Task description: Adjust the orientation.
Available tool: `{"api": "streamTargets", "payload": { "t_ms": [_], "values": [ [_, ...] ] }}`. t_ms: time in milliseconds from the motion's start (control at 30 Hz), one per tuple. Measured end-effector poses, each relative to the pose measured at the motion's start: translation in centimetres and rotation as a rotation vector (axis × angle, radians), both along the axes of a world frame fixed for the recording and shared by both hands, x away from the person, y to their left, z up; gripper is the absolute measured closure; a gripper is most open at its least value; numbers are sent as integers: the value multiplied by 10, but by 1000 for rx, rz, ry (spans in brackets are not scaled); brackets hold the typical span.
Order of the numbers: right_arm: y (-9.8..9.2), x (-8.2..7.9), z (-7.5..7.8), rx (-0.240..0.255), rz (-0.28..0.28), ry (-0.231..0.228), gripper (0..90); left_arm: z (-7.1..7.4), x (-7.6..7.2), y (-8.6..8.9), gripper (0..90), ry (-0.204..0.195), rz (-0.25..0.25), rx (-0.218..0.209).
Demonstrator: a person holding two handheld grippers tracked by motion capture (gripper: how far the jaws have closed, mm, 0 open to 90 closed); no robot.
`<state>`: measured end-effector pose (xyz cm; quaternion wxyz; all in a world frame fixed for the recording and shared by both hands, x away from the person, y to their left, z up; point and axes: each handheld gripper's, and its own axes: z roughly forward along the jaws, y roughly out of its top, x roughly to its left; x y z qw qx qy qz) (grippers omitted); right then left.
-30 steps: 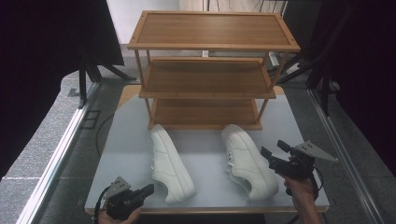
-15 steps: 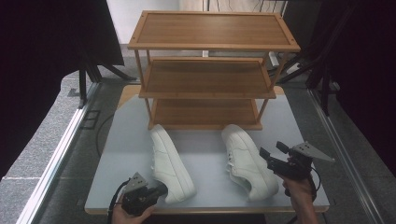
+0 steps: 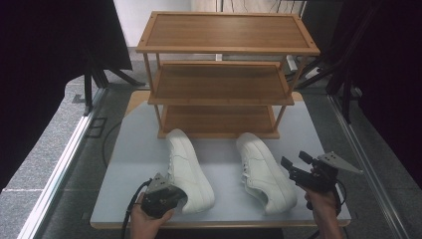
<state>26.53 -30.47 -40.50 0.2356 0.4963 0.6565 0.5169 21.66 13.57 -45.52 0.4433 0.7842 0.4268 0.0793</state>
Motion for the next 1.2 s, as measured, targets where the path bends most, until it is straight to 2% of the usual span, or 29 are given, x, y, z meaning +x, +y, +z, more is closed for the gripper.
{"api": "streamTargets", "payload": {
  "t_ms": [133,200,300,333,433,467,500,533,567,600,633,667,767,1033,1167,1200],
  "values": [
    [-4,0,-1,8,-16,5,237,1,7,-8,898,-6,-10,5],
    [-6,-1,0,11,-33,2,237,0,18,-21,899,-1,-30,23],
    [-8,-1,-1,13,-41,4,237,0,24,-30,900,7,-52,23],
    [-9,-1,-2,15,-44,9,237,0,30,-40,899,14,-68,34],
    [-11,-1,-3,20,-54,16,236,-1,34,-50,896,19,-78,49],
    [-14,-1,-5,26,-65,25,237,0,37,-55,900,10,-106,-19],
    [-14,-1,-5,26,-65,25,237,0,37,-55,900,10,-106,-19],
    [-16,-1,-6,31,-74,30,237,4,39,-60,900,-6,-114,-37],
    [-16,-1,-6,31,-74,30,237,7,40,-64,900,-15,-118,-29],
    [-16,-1,-6,34,-77,32,237,9,42,-72,899,-14,-123,46],
    [-18,-2,-6,37,-84,33,237,7,46,-80,889,-4,-143,72],
    [-19,-2,-6,39,-87,34,237,6,47,-83,887,2,-140,72],
    [-21,-3,-6,42,-93,32,238,5,49,-83,886,11,-130,60],
    [-22,-2,-7,57,-95,42,239,6,49,-86,869,-5,-120,53],
    [-18,-2,-8,43,-87,52,239,2,52,-87,900,-2,-120,69],
    [-18,-2,-9,37,-85,56,240,3,50,-87,900,-13,-120,92]
  ]
}}
